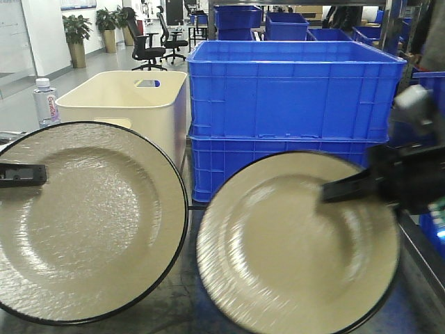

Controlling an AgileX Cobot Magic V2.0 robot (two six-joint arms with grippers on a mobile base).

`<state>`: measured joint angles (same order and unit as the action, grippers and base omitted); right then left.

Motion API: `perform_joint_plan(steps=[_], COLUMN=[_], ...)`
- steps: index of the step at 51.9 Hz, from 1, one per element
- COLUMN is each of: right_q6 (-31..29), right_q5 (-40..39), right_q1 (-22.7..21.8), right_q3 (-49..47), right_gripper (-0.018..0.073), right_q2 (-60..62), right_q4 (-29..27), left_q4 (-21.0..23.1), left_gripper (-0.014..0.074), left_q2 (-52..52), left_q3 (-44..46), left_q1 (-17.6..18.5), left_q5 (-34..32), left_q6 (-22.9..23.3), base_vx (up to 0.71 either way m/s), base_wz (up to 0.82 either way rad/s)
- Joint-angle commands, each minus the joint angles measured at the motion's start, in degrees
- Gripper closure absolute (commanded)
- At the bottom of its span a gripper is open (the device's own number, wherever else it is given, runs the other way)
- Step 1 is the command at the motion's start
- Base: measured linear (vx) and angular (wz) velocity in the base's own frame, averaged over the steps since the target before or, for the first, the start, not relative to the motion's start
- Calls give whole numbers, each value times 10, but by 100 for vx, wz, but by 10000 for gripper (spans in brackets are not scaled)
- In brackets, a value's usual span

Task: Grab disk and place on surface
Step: 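Lower both plates onto the table and open the left gripper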

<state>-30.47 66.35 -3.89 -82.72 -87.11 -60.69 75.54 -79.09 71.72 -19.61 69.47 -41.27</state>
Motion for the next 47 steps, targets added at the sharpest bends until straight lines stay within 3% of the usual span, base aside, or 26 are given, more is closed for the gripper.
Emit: perform_joint_plan(steps=[1, 9, 25, 37, 47], right_q6=[4, 9, 18, 18, 17], right_q5=[-67, -118, -180, -213, -219], right_q1=[39, 47, 46, 46, 46], right_q3=[-19, -19, -19, -19, -19], right_gripper=[568, 568, 568, 568, 568], right_q2=[26, 26, 26, 26, 26], right_q4=[-73, -76, -74, -81, -81], left_q4=[55, 17, 40, 156, 170], left_gripper=[603, 601, 599, 599, 559], left_q2=[22, 3, -92, -194, -246], left_q3=[19, 19, 19, 19, 19], left_q1=[2, 3, 14, 109, 171], left_q5=[-6, -62, -139, -161, -218], left_q6=[12, 52, 55, -6, -33], base_vx=[0, 0, 0, 0, 0], base_wz=[0, 0, 0, 0, 0])
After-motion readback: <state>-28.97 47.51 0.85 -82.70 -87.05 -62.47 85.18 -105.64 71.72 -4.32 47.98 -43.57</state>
